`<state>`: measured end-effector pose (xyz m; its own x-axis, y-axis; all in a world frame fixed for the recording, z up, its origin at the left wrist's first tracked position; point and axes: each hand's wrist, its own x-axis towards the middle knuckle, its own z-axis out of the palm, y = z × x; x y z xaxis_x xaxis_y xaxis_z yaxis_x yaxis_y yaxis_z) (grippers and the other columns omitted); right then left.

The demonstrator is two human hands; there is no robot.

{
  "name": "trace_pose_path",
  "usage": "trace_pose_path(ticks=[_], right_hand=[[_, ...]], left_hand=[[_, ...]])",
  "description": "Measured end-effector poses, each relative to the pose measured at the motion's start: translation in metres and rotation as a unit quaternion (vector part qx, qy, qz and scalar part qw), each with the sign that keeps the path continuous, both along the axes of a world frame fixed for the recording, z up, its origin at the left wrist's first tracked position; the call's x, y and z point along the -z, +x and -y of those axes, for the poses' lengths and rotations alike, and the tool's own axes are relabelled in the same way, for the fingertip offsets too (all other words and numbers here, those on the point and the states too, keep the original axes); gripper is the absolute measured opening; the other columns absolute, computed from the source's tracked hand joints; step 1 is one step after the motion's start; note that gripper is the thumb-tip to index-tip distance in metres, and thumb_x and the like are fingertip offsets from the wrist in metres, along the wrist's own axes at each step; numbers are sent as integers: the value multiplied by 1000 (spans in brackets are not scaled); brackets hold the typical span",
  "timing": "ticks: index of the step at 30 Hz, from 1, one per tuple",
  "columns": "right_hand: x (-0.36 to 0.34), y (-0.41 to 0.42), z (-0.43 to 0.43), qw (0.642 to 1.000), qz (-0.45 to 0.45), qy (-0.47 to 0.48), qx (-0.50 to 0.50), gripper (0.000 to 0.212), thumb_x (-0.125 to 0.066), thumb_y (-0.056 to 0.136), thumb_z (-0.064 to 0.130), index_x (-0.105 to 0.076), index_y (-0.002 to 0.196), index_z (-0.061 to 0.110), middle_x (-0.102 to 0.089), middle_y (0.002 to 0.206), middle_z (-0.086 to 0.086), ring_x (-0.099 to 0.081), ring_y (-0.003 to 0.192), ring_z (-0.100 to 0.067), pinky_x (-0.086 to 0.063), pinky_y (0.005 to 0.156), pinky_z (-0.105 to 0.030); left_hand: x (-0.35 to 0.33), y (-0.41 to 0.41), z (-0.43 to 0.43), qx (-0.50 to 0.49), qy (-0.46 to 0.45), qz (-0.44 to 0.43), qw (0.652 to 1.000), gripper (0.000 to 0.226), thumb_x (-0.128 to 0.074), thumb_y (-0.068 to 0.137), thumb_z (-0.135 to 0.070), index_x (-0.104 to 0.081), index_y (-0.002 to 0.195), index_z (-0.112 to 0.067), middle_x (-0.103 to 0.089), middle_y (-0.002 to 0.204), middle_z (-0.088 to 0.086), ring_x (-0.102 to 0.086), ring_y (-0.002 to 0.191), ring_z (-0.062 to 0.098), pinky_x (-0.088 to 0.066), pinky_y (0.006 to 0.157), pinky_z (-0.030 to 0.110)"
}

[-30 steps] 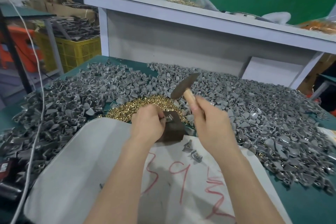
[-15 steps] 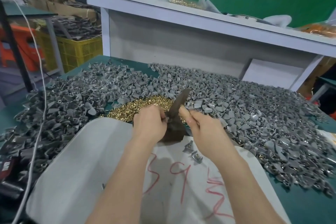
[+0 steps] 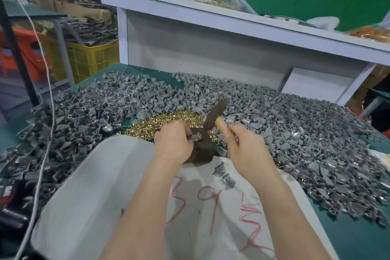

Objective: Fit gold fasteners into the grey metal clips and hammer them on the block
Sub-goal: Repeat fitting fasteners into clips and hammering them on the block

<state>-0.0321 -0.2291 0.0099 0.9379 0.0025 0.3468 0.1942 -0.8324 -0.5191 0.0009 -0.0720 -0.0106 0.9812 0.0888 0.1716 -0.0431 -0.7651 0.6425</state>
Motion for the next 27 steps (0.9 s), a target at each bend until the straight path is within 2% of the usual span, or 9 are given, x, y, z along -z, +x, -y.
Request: trace_pose_path(ticks=[4,7,11,14,17,20,22,25,27], right_hand=[[2,13,17,997,-36,62,31,35,-36,98,45,-58,87,19,-58,64,0,-61,56,-19,-53,60,-39],[14,22,27,994,-105,29,34,45,-39,97,48,-52,68,17,-47,53,3,-44,52,-17,-35,54,-31],[30,28,29,984,-169,-30,48,25,-40,100,28,-61,87,20,-59,73,0,-54,70,-21,-35,57,-28],[26,28,23,987,-96,-75,106,24,-46,97,30,-63,112,23,-59,98,-2,-55,83,-22,-41,70,-29],[10,26,6,999,-9,-47,1,31,-55,93,35,-58,123,31,-50,99,10,-52,82,-6,-40,77,-25],[-2,35,-14,990,-78,-33,-115,16,-59,91,26,-64,106,30,-57,86,20,-55,79,4,-45,73,-18],[-12,51,-15,996,-44,49,-62,11,-59,90,21,-65,97,28,-62,86,19,-57,77,6,-47,69,-13],[-29,84,-9,979,20,168,112,36,-56,92,23,-52,128,21,-60,122,-1,-61,98,-13,-54,84,-31],[-28,100,-19,984,-55,74,151,66,-53,93,31,-19,149,28,-29,151,-14,-38,133,-33,-37,107,-51]], left_hand=[[2,1,0,-3,1,1,1000,12,-60,88,-15,-70,91,-21,-67,103,3,-59,100,27,-47,91,41],[2,2,1,-2,3,0,1000,10,-60,90,-19,-70,92,-22,-66,104,0,-59,102,25,-46,93,41],[3,3,1,-3,-1,-4,1000,10,-61,91,-23,-70,94,-25,-66,105,-3,-58,103,21,-43,97,41],[2,3,1,10,-15,-3,1000,8,-61,90,-25,-69,92,-26,-66,102,-4,-59,101,21,-45,95,43],[-2,1,5,35,-54,10,998,8,-63,88,-23,-64,83,-29,-67,94,-5,-60,99,21,-46,92,41],[-3,1,6,53,-101,22,993,10,-63,87,-22,-61,83,-31,-65,97,-5,-60,99,19,-46,91,39],[-4,3,3,21,-151,53,987,9,-62,89,-26,-64,98,-26,-61,110,-4,-58,102,16,-45,93,35],[-8,5,-3,-85,-306,129,939,18,-59,91,-23,-60,109,-22,-50,117,-4,-53,99,7,-39,92,25],[-11,5,-10,-159,-420,180,875,13,-56,92,-17,-57,100,-27,-48,118,-2,-53,95,3,-43,91,25]])
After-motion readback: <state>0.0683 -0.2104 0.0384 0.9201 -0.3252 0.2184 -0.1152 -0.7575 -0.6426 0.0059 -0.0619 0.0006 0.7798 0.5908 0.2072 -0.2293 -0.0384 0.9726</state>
